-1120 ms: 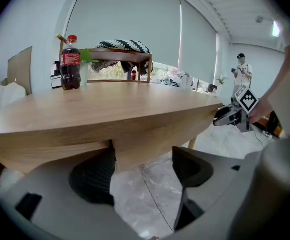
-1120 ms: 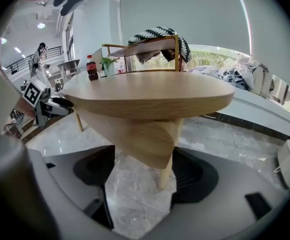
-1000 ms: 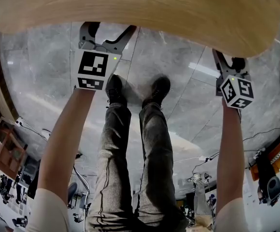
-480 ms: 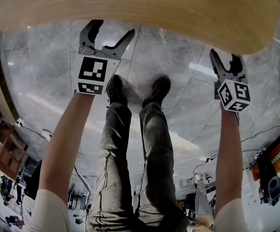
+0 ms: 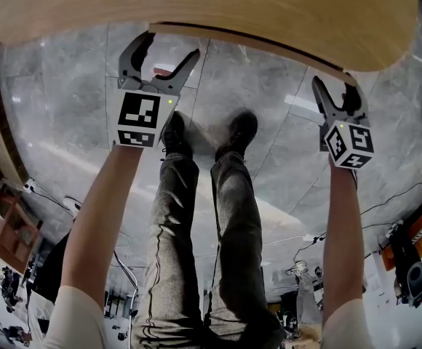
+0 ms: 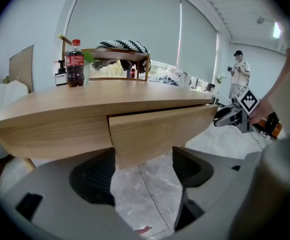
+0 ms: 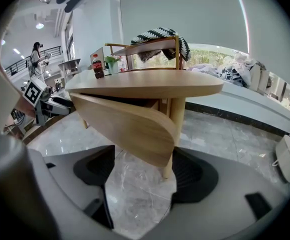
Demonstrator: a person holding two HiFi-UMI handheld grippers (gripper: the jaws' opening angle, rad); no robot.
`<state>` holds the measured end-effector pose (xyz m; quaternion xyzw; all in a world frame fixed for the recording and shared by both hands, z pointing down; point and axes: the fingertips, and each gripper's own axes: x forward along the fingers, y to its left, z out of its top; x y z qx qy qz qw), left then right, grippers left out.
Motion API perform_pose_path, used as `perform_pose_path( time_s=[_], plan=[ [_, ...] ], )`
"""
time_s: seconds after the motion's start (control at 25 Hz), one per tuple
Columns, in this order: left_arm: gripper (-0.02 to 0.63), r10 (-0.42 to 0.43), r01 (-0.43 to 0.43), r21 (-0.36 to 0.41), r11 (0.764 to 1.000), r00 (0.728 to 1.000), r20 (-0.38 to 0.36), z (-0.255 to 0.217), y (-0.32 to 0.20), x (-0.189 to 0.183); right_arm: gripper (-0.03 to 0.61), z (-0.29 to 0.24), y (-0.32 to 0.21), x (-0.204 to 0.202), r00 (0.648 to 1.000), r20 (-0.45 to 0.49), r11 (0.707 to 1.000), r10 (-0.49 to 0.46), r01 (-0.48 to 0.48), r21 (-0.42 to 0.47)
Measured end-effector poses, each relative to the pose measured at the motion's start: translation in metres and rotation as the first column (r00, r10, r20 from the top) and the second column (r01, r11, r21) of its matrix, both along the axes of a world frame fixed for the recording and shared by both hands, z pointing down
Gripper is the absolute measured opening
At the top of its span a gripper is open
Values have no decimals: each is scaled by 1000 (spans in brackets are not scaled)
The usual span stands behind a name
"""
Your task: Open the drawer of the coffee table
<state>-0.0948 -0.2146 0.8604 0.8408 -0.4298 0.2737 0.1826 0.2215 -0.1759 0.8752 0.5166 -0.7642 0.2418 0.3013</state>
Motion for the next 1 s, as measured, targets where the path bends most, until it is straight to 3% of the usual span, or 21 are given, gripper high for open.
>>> perform_pose_path(
  time_s=[1.0],
  plan=[
    [373,-40,40,-12,999,999,4,1,39,-4,377,0,41,-4,999,19,999,36,-36,-7]
  ],
)
